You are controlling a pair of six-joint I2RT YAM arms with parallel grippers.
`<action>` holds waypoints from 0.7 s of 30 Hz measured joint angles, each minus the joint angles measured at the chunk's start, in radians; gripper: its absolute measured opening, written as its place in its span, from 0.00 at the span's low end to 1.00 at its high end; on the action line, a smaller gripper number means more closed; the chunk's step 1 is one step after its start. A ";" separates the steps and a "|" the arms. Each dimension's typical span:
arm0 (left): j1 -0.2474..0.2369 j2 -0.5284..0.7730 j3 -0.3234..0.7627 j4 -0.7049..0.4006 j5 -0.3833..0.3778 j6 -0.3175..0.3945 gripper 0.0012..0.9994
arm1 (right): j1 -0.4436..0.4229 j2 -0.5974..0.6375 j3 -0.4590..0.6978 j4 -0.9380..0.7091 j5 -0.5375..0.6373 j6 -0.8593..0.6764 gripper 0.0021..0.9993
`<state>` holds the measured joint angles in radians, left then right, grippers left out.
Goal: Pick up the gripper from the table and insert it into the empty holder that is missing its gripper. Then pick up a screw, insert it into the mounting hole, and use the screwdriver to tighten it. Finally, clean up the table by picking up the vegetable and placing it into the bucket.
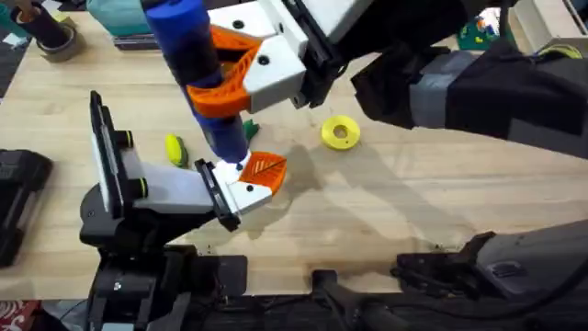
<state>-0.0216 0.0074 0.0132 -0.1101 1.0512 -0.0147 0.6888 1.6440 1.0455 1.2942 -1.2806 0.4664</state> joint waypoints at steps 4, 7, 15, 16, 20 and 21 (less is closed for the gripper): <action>0.000 0.000 0.000 0.000 0.000 0.000 0.00 | 0.000 0.000 -0.013 -0.001 0.000 0.000 0.02; 0.000 0.000 0.000 0.000 0.000 0.000 0.00 | 0.000 0.000 -0.014 -0.001 0.000 -0.002 0.02; 0.000 0.000 0.000 0.000 0.000 0.000 0.00 | 0.000 0.000 -0.020 -0.001 0.000 -0.004 0.02; 0.000 0.000 0.000 0.000 0.000 0.000 0.00 | 0.000 0.000 -0.021 -0.001 0.000 -0.004 0.02; 0.000 0.000 0.000 0.000 0.000 0.000 0.00 | 0.000 0.000 -0.023 -0.001 0.001 -0.004 0.02; 0.000 0.000 0.000 0.000 0.000 0.000 0.00 | 0.000 0.000 -0.023 -0.001 0.001 -0.004 0.02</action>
<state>-0.0216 0.0074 0.0132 -0.1101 1.0512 -0.0147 0.6888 1.6440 1.0225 1.2934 -1.2800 0.4625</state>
